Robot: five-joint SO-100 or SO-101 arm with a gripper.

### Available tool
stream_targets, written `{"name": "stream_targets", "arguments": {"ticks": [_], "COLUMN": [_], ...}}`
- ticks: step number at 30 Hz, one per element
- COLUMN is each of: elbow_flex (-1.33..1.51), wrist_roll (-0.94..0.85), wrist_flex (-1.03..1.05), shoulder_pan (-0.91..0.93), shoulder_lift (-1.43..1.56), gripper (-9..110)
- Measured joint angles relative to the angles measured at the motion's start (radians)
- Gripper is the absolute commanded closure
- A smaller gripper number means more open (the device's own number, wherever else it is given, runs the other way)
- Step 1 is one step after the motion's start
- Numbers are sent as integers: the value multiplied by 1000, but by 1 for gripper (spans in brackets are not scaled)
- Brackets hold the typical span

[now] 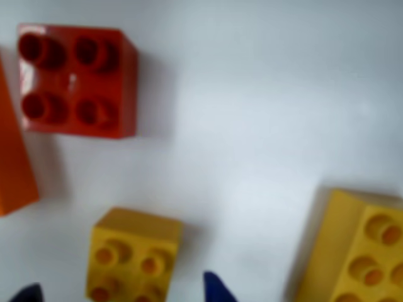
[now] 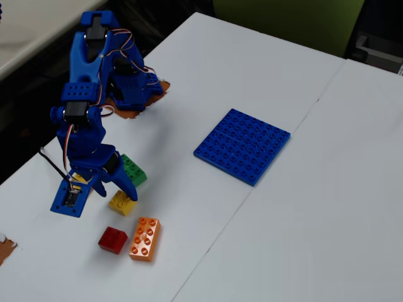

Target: Pick up the 2x2 yellow block and go up the 8x8 blue block.

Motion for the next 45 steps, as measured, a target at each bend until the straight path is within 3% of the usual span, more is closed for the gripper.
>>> {"name": "stream_targets", "arguments": {"ticks": [16,45], "elbow_flex": [-48,-49], "wrist_roll": [6,-100], "wrist_flex": [9,71], "shoulder_pan": [-29,-57], "shoulder_lift": [-63,28], "gripper": [85,96]}}
